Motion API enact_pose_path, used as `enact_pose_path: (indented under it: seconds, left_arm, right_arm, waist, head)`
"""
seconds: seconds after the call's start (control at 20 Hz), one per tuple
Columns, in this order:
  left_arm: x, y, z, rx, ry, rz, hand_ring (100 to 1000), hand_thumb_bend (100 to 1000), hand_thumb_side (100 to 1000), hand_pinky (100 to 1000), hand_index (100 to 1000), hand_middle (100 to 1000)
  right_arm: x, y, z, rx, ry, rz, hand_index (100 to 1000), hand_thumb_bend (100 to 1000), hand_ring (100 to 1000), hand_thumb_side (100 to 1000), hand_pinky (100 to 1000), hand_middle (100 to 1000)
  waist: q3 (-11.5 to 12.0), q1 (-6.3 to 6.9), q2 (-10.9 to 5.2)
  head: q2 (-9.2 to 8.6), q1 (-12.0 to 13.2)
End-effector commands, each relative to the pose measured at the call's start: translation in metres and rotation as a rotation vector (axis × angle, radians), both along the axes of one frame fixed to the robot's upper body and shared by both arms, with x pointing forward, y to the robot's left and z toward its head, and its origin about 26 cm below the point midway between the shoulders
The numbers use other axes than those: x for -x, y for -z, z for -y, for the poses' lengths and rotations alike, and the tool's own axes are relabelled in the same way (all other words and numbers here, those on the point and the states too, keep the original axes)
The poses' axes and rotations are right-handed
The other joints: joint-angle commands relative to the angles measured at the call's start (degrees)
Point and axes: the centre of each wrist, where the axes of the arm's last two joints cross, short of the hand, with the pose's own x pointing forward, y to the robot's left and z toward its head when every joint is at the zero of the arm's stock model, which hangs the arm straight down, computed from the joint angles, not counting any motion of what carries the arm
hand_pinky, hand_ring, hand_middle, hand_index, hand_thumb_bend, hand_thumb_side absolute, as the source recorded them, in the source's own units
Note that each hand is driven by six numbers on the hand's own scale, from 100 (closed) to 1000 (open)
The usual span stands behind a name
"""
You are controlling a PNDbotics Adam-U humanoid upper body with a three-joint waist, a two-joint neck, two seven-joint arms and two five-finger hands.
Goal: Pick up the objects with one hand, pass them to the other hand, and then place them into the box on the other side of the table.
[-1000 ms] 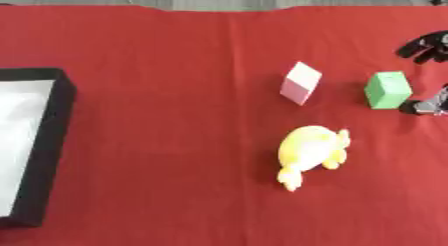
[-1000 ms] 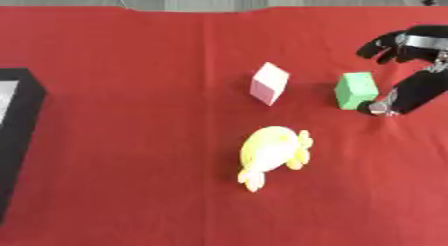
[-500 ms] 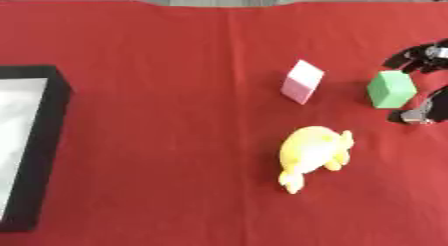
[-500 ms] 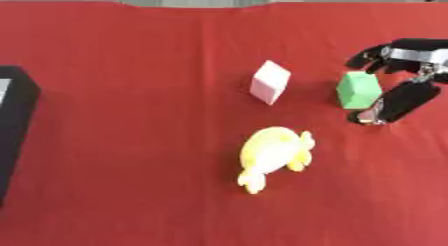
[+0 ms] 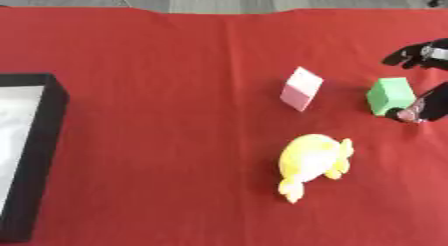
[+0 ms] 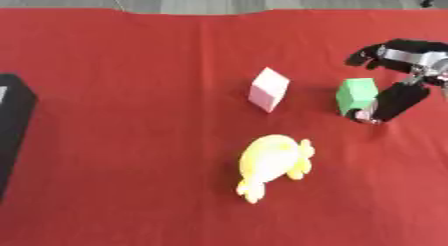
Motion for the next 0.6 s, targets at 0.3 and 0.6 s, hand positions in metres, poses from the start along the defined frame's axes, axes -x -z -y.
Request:
enact_pose_path:
  seconds: [0.3,0.6]
  left_arm:
    - [0.002,-0.008,-0.002,-0.017,-0.008,0.033,853,100,666,827,716,579]
    - [0.003,-0.007,-0.003,-0.015,-0.018,0.033,853,100,667,827,716,579]
  right_arm:
    - [0.003,-0.014,0.003,0.047,0.056,0.032,923,396,953,100,997,910]
    - [0.001,-0.010,0.013,0.053,0.114,0.017,924,386,956,100,1000,913]
  waist:
    - [0.55,-0.52,0.54]
    - [0.93,-0.45,1.08]
  head:
    - [-0.99,-0.98]
    - [-1.30,-1.37]
